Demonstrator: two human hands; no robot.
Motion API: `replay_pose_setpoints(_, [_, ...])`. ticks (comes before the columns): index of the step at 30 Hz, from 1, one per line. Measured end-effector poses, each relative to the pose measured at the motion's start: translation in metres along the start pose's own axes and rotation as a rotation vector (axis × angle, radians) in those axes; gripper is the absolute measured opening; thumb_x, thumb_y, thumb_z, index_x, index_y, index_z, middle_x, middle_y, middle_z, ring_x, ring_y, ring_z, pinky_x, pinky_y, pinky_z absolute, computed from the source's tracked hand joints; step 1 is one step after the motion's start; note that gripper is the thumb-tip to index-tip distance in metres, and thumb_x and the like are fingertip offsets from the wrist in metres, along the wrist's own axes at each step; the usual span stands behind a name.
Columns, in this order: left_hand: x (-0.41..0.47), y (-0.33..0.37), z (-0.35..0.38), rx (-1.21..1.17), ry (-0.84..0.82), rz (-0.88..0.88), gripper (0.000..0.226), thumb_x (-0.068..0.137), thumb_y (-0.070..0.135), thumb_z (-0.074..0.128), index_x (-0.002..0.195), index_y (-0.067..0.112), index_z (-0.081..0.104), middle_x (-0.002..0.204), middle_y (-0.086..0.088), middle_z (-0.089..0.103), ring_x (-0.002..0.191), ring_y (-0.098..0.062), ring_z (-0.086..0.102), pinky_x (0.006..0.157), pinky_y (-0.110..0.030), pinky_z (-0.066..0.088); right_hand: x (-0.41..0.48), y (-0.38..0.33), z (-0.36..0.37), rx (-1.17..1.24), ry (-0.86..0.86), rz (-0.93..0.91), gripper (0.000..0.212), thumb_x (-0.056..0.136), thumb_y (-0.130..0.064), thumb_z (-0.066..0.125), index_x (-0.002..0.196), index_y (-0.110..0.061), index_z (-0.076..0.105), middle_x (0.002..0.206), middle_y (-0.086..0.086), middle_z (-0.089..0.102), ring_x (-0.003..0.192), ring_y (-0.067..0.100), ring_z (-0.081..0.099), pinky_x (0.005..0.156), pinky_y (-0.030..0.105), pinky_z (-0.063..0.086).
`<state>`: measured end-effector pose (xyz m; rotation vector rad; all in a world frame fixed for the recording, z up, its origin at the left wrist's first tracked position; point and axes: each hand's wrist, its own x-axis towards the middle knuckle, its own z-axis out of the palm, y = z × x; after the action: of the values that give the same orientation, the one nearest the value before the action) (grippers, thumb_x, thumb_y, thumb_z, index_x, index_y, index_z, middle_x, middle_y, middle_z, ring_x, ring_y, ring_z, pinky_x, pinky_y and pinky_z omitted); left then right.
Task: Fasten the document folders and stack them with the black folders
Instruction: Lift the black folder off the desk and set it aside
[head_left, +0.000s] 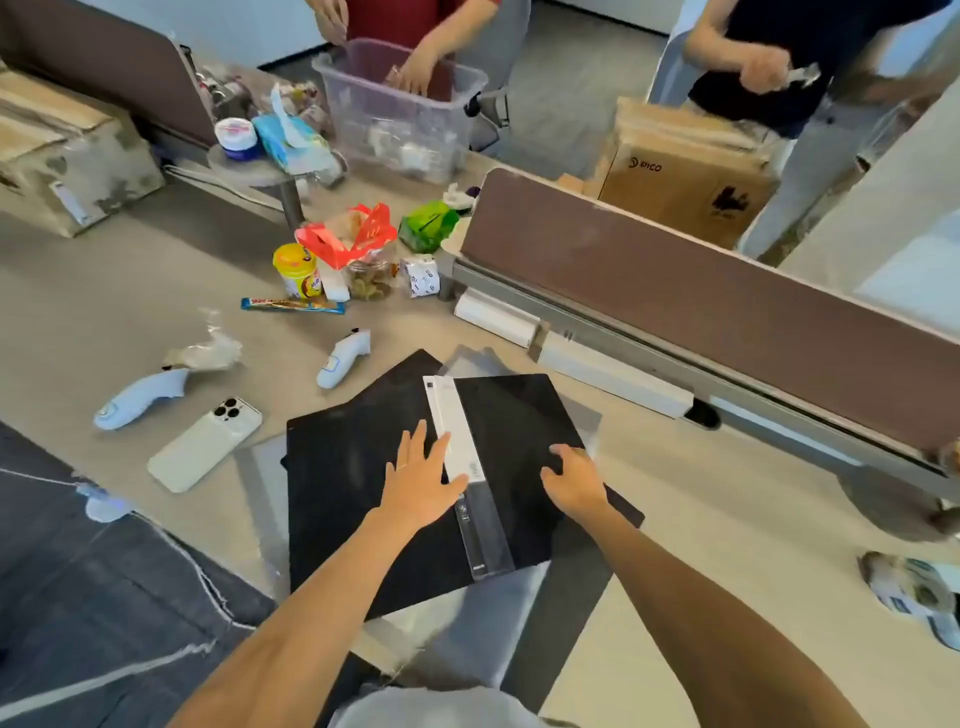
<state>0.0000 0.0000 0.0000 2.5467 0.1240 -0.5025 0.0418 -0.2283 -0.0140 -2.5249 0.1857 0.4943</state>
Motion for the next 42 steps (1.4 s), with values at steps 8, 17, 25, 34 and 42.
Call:
replay_pose_setpoints(8, [0.019,-0.027,0.015,0.246,-0.143,0.082,0.077,0.094,0.054,0.045,0.154,0.026,0.005,0.163,-0.009,-0.008,0.150,-0.034,-0.009,0.116,-0.059,0.013,0.020,0.045,0.012,0.042,-0.021,0.355,0.074,0.085,-0.051,0.055,0.146,-0.018,0.031,0.144,0.009,0.045,0.131,0.034,0.042,0.108,0.051,0.038])
replay_pose_setpoints(17, [0.019,-0.033,0.013,0.213,-0.183,0.072,0.078,0.094,0.053,0.046,0.154,0.025,0.005,0.163,-0.008,-0.008,0.151,-0.029,-0.007,0.118,-0.053,0.017,0.026,0.030,-0.036,0.291,0.141,0.301,0.035,0.091,-0.035,0.059,0.117,-0.012,0.055,0.111,0.005,0.062,0.103,0.029,0.060,0.091,0.039,0.050])
replay_pose_setpoints(25, [-0.016,-0.015,0.008,0.064,0.023,0.004,0.065,0.098,0.050,0.036,0.153,0.035,0.006,0.164,-0.002,-0.005,0.151,-0.026,0.002,0.116,-0.042,0.027,-0.016,0.020,-0.080,0.560,0.055,-0.042,0.012,0.101,-0.019,0.040,0.095,-0.024,0.049,0.105,0.008,0.065,0.099,0.024,0.063,0.082,0.033,0.055])
replay_pose_setpoints(34, [-0.091,0.069,-0.019,-0.475,0.564,0.085,0.069,0.097,0.046,0.044,0.154,0.024,0.014,0.161,0.003,0.022,0.148,-0.016,0.021,0.120,-0.043,0.022,-0.080,0.035,-0.141,0.925,0.064,-0.272,0.012,0.099,-0.010,0.046,0.096,-0.016,0.055,0.084,-0.005,0.069,0.070,0.001,0.067,0.060,0.014,0.050])
replay_pose_setpoints(42, [-0.126,0.160,-0.042,-1.076,0.521,0.184,0.047,0.092,0.025,0.060,0.138,0.030,0.046,0.133,0.004,0.060,0.118,-0.013,0.058,0.106,-0.036,0.044,-0.108,0.058,-0.164,0.971,0.137,-0.322,0.016,0.098,-0.012,0.048,0.091,-0.021,0.060,0.089,-0.002,0.065,0.087,0.015,0.060,0.080,0.029,0.047])
